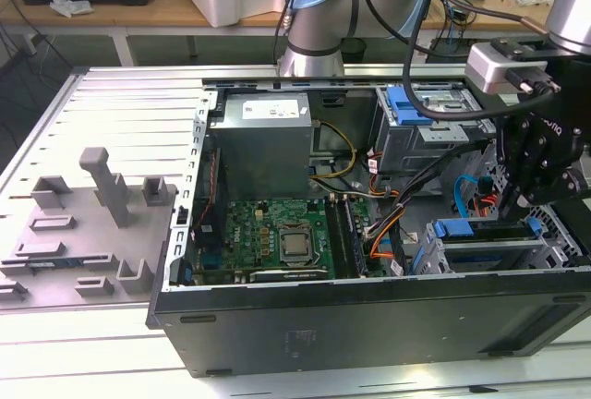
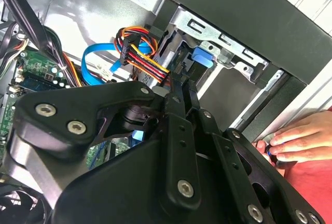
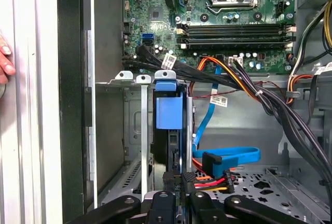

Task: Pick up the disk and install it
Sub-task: 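Insert the first disk wire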

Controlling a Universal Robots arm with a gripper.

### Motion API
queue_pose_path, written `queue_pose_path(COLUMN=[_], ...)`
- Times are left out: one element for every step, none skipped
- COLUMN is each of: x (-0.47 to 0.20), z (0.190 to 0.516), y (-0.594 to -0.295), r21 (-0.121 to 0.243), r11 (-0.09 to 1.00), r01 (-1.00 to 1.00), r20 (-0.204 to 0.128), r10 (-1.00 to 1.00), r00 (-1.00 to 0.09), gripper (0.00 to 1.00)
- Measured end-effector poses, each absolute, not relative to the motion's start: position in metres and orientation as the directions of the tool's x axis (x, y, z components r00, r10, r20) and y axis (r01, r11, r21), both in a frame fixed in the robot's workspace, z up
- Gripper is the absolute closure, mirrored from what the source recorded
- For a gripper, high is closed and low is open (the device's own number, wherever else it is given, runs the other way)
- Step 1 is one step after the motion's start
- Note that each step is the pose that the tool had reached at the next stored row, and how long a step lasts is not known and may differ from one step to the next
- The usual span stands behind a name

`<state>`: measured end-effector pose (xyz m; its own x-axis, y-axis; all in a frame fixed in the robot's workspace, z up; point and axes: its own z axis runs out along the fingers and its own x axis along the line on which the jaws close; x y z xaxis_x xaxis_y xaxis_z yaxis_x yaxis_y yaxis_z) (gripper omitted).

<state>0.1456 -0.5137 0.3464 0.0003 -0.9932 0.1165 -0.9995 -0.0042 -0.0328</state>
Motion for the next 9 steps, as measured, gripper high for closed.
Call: queue_pose_path(x=[0.1456,0.1455,0.1455,0.1455,0.1455,0.1454,0.1454,0.1453,0.1452], z=[0.3463,0.3462,0.3462,0.3461,0.346,0.3459,0.3458,0.3457,0.3456], y=[-0.5138,-0.514,-0.5142,-0.5145,-0.5147,-0.5148,-0.5149,-0.515,-0.515], r21=[-0.033,-0.033,-0.033,-0.033,-0.033,-0.033,-0.033,-0.033,-0.033], r11=[-0.004,-0.004,-0.004,-0.004,-0.004,-0.004,-0.004,-0.004,-0.004], r01=[-0.999,-0.999,-0.999,-0.999,-0.999,-0.999,-0.999,-0.999,-0.999], r20=[0.116,0.116,0.116,0.116,0.116,0.117,0.117,0.117,0.117], r10=[-0.993,-0.993,-0.993,-0.993,-0.993,-0.993,-0.993,-0.993,-0.993], r00=[0.0,0.0,0.0,0.0,0.0,0.0,0.0,0.0,0.0], gripper=[0.83,0.83,0.83,0.83,0.83,0.83,0.83,0.83,0.83])
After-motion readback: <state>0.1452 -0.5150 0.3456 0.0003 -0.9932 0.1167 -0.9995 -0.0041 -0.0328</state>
